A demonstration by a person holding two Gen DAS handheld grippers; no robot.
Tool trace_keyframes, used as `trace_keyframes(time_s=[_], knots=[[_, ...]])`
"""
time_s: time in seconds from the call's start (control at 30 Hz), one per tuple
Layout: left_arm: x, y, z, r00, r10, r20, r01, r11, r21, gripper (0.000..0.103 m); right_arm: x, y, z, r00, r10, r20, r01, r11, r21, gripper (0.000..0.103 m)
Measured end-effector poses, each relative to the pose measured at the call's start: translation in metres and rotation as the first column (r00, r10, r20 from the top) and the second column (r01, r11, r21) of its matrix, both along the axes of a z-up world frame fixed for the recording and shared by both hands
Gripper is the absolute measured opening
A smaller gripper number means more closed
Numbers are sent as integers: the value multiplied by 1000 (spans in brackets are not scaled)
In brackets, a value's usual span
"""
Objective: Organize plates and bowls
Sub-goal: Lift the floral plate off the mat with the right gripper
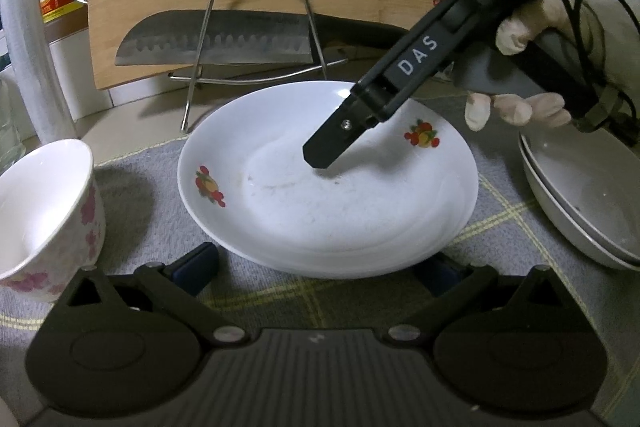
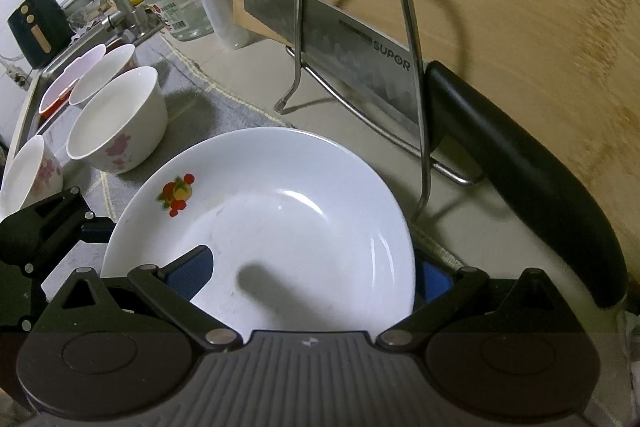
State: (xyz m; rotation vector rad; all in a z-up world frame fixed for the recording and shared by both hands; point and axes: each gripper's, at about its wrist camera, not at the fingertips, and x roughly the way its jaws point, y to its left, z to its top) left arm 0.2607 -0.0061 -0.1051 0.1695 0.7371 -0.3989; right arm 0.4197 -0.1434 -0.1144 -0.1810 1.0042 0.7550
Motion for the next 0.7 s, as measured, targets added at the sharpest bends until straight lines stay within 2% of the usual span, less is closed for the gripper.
trace_keyframes(time_s=[0.17,0.4,0.7], knots=[[2,1,2,1000,-22,-14,22,1000,6,103,3,-3,1,1000,15,-14,-15,1000,19,103],[4,6,3,995,-99,-23,99,995,6,102,5,-5,3,999,30,-35,-28,999,35,103],[9,7,8,987,-163,-4,163,986,36,102,3,-3,6,998,45,-31,-44,998,44,103]])
